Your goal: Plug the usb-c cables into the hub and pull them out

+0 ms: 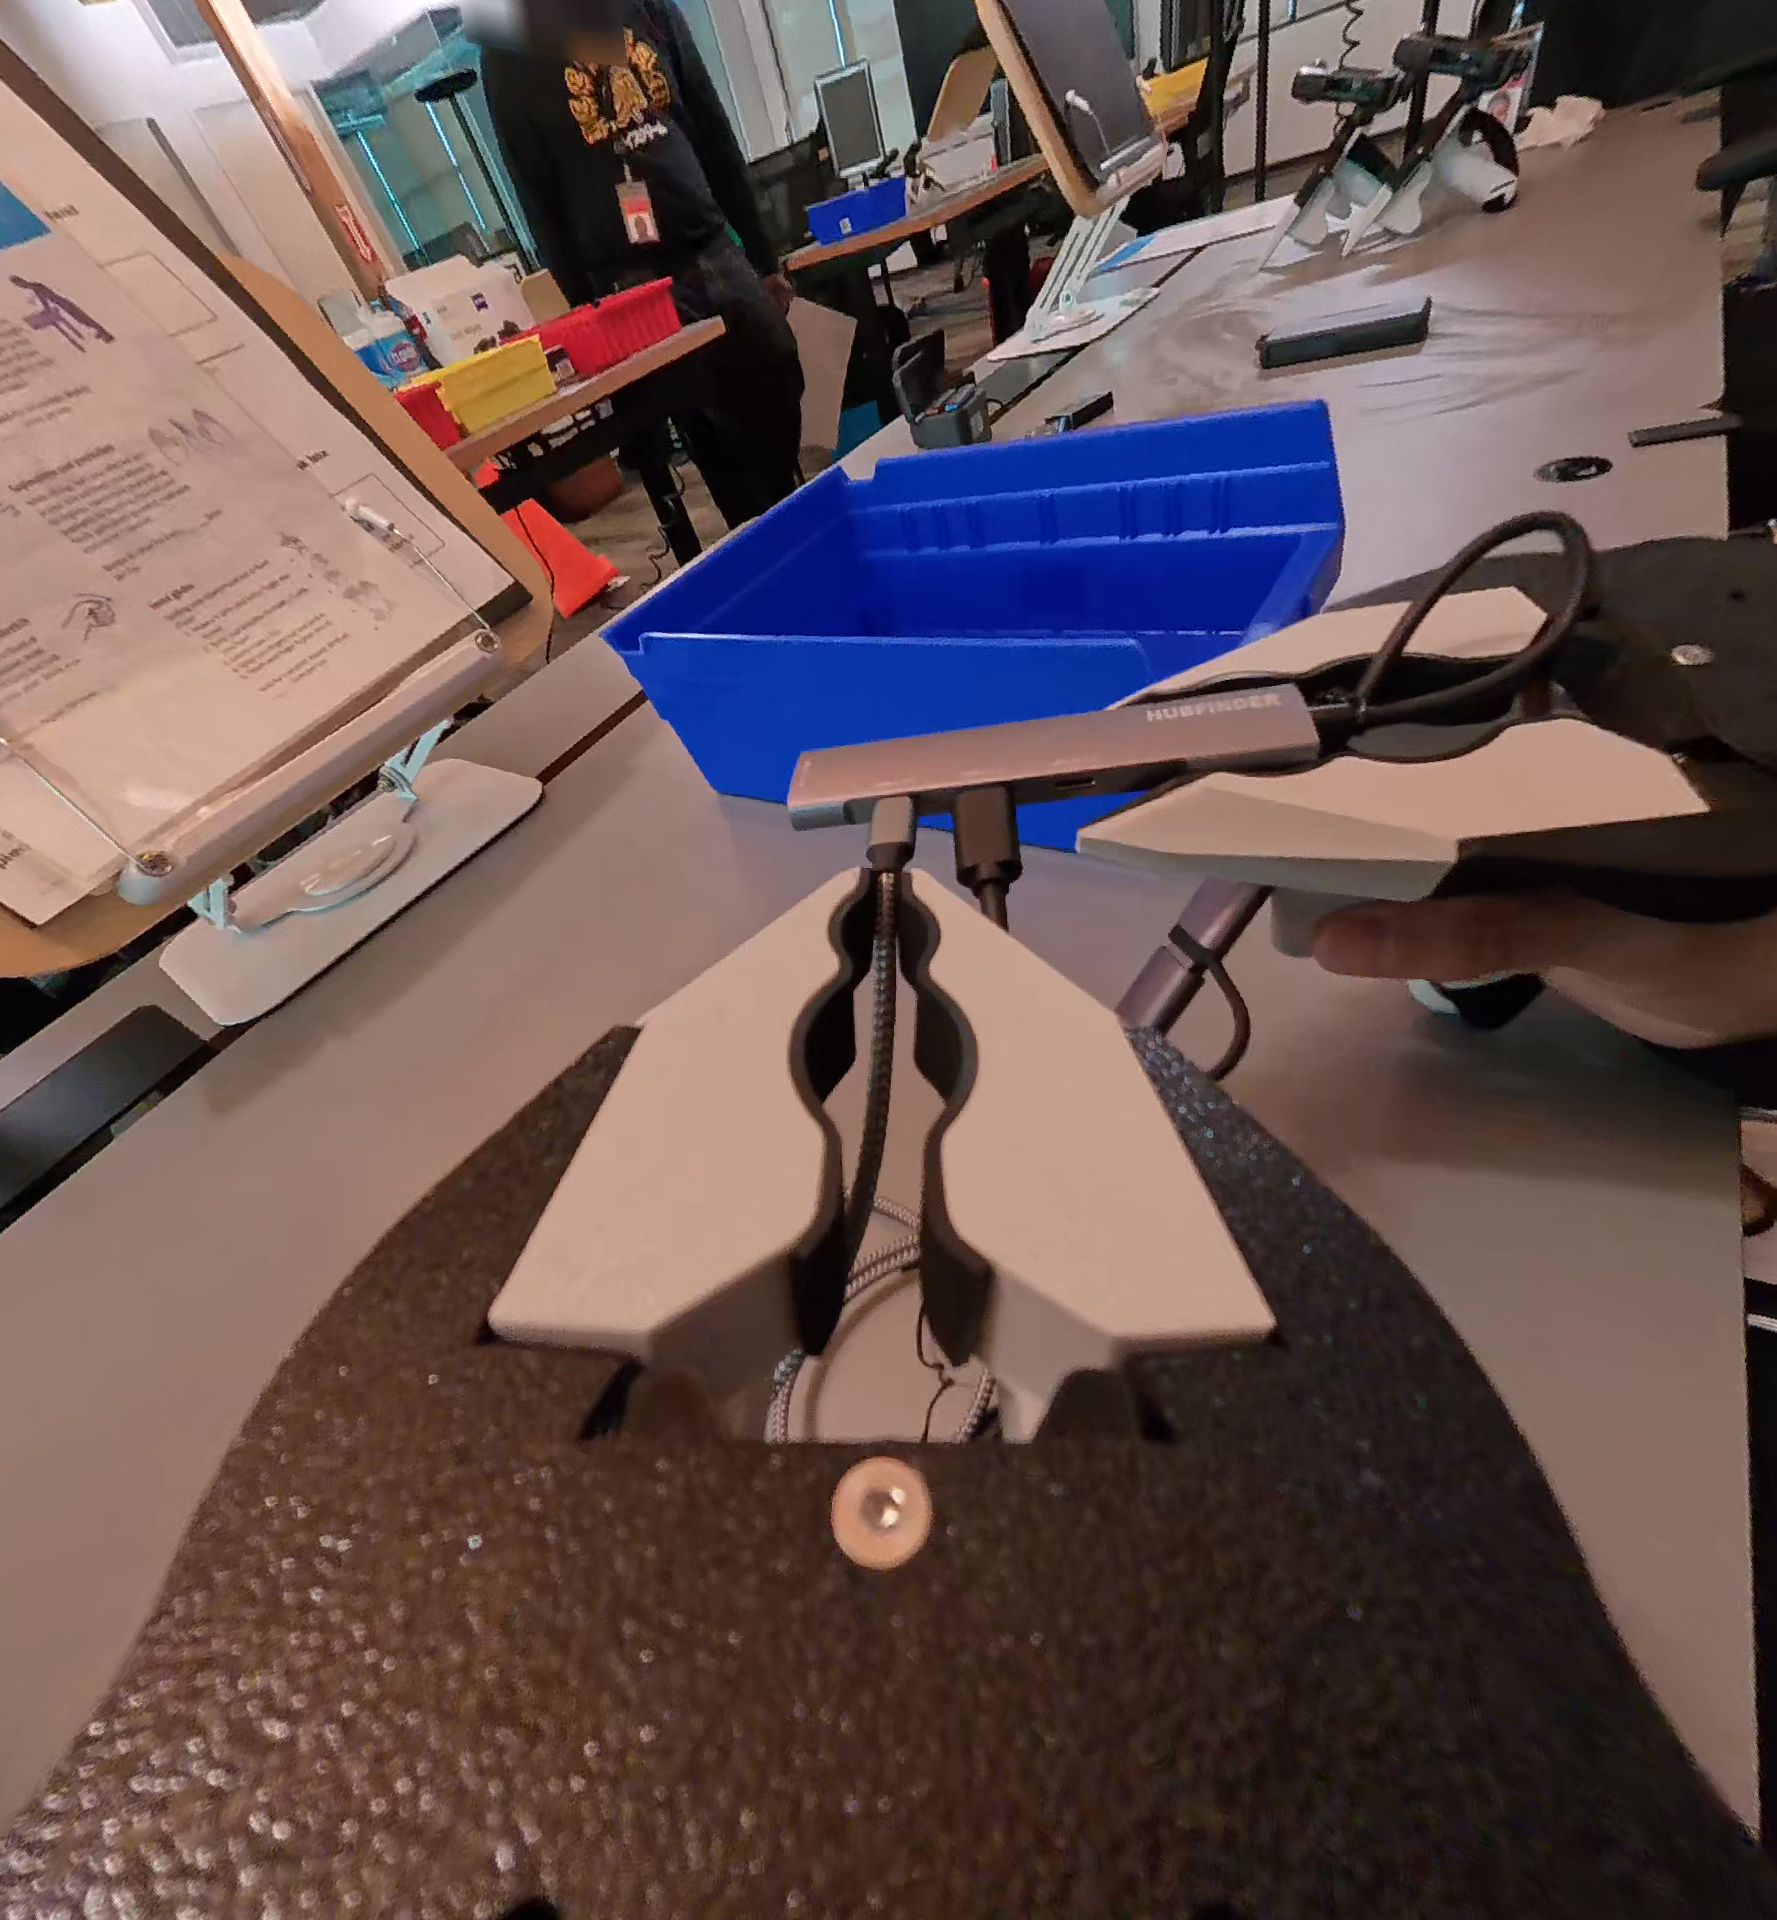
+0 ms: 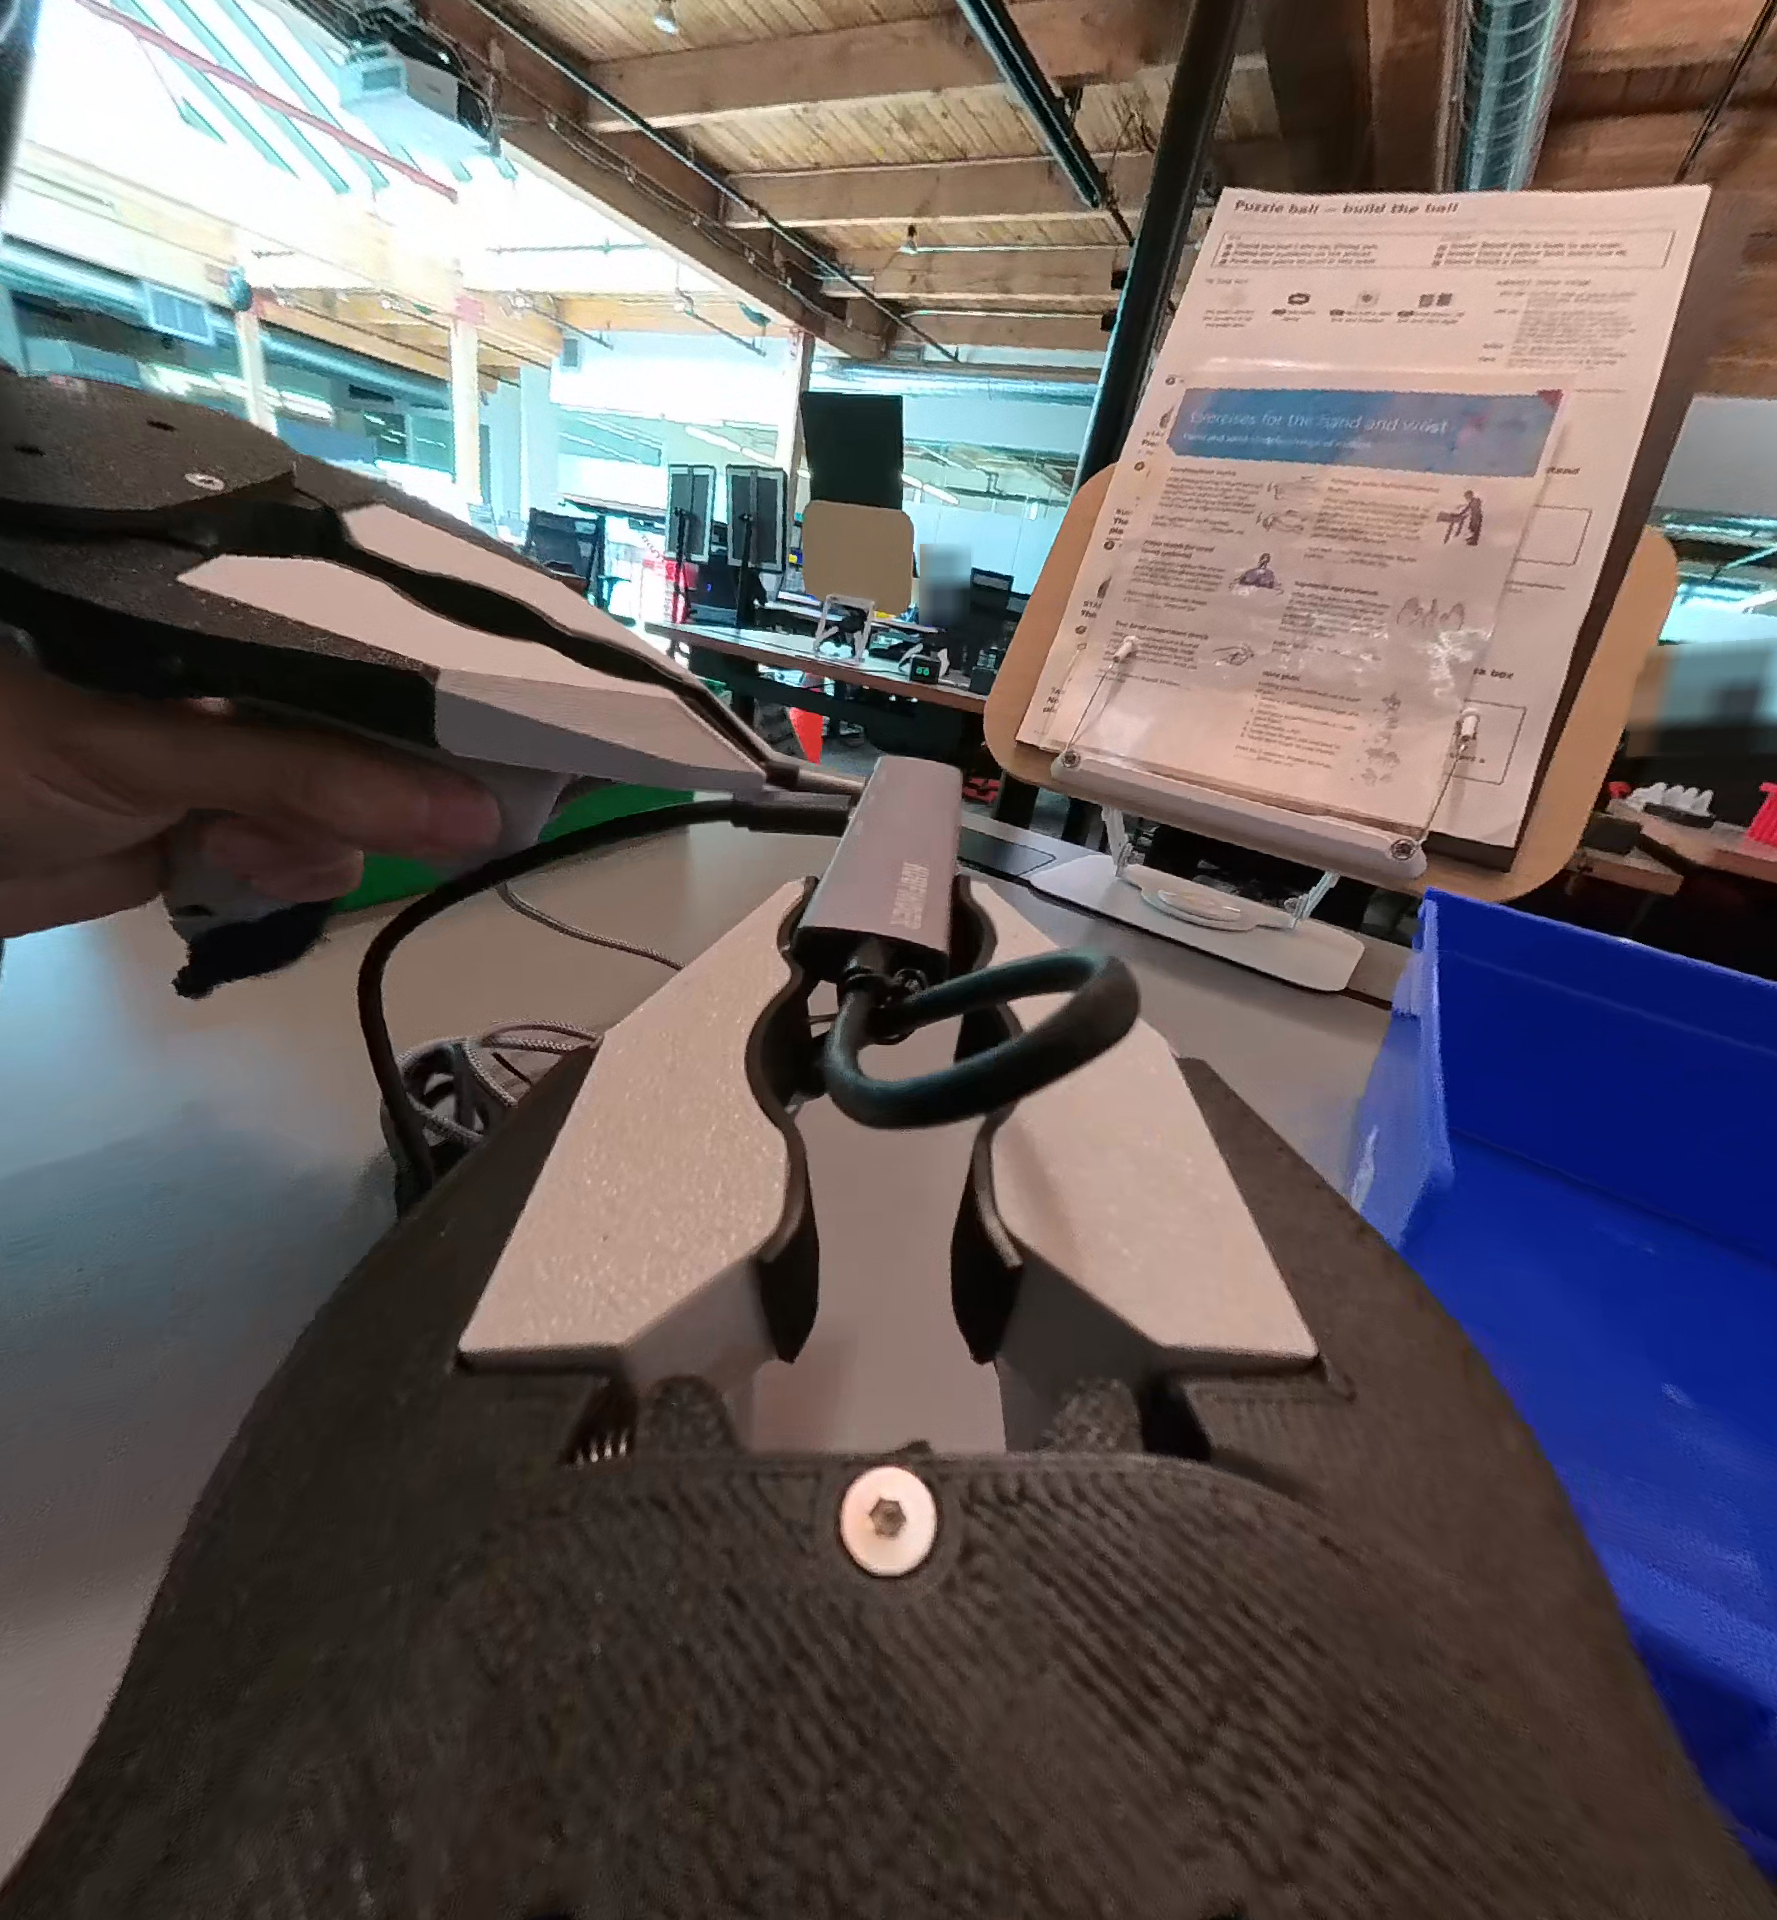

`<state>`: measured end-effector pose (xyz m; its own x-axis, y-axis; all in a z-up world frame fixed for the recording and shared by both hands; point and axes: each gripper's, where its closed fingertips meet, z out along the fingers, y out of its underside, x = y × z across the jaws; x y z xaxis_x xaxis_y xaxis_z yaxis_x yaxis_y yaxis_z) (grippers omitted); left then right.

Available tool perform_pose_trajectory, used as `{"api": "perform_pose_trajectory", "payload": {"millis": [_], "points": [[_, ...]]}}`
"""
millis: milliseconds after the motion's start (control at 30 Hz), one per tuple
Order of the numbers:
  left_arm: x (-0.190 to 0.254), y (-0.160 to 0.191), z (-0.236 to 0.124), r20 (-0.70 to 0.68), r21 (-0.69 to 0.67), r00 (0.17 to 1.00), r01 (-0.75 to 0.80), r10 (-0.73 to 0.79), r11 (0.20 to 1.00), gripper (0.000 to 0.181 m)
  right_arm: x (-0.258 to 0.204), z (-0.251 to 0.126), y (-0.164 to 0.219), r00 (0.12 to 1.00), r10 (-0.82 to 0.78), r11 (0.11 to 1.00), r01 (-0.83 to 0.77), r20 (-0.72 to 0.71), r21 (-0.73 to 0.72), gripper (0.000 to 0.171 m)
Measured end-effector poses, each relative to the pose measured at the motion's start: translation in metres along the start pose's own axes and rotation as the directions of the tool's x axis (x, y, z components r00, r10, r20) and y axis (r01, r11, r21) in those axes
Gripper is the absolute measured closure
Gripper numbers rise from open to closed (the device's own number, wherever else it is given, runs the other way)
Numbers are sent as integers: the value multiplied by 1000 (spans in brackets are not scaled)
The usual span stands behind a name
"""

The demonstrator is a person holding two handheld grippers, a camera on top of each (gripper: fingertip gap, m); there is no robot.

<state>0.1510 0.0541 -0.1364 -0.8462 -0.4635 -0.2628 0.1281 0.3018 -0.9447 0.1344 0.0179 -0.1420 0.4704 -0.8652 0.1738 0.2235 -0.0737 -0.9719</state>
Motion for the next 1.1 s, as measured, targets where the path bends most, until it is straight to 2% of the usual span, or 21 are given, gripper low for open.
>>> {"api": "perform_pose_trajectory", "payload": {"millis": [67,167,200,233,300,367,467,667,767,900,1000,1100], "points": [[0,-4,-1,-5,34,1000,11,-11,999,181,0,0,-3,1000,1,1000,-1,-17,23,149],[1,-10,-3,-53,69,996,76,-72,995,180,3,-2,-14,992,-114,992,117,-58,54,148],[2,-16,-7,-86,103,989,125,-117,987,177,4,-4,-21,985,-157,984,162,-69,73,148],[-2,-24,-14,-99,153,980,184,-170,971,163,7,-6,-27,975,-201,975,208,-92,76,148],[-24,-33,-31,-62,243,962,274,-267,931,151,14,-11,-40,962,-247,962,258,-118,91,149],[-58,-28,-51,48,290,941,306,-334,907,145,23,-11,-59,969,-216,965,231,-121,121,149],[-95,-4,-74,192,292,898,332,-395,897,139,38,-8,-106,971,-208,959,226,-118,173,150],[-89,38,-74,174,222,877,408,-448,886,137,85,-11,-220,975,-148,941,190,-163,279,150],[-82,50,-68,133,191,870,447,-474,874,136,128,-10,-261,950,-189,941,248,-250,229,150],[-77,53,-65,93,188,865,471,-493,862,136,184,-7,-294,866,-322,917,385,-382,101,150],[-75,58,-64,81,179,864,478,-497,860,136,218,-1,-288,753,-495,856,508,-434,-97,149],[-73,60,-63,61,175,861,489,-505,855,136,241,8,-248,653,-650,760,570,-390,-312,148]]}}
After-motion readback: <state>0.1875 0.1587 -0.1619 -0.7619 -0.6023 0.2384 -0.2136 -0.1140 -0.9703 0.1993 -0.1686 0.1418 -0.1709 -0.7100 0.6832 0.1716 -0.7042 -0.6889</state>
